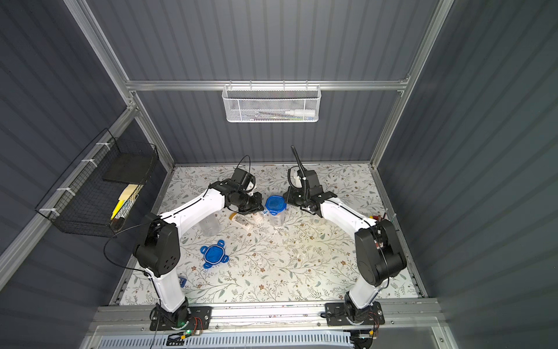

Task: Take out toiletry kits
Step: Adjust the container at the center of the board, then unfasten the latch on the container.

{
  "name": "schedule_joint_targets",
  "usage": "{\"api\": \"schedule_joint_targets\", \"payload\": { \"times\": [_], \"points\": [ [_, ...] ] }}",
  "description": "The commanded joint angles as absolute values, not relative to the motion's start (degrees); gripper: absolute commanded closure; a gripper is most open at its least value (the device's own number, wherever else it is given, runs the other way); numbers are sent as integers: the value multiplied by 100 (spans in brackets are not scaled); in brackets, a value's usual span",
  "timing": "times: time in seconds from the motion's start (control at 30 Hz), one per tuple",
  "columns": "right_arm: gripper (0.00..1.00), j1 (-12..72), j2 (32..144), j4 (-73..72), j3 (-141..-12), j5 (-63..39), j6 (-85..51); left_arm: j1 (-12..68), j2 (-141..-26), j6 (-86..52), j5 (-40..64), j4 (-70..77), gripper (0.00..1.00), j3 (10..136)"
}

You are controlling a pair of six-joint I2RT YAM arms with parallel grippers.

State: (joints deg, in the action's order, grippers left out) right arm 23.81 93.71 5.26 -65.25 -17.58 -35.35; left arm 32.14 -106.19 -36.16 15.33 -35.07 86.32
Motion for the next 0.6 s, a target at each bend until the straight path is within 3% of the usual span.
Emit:
{"api": "schedule_joint_targets", "payload": {
  "times": [0.0,0.17,0.37,0.57],
  "points": [
    [82,2283,8795,316,-6037,-1573,-3713,3208,-10197,-3436,1163,-3901,100,8946],
    [72,2275,7961,-285,-5103,-1744,-4238,3335,-10072,-3437,1085,-3733,100,9253],
    [46,2276,7756,-1327,-4406,-2543,-5071,3630,-10592,-3538,1586,-3427,100,9473],
    [43,2251,8387,-2145,-4307,-3033,-5636,3639,-10842,-3796,1845,-2935,100,9213]
  ]
}}
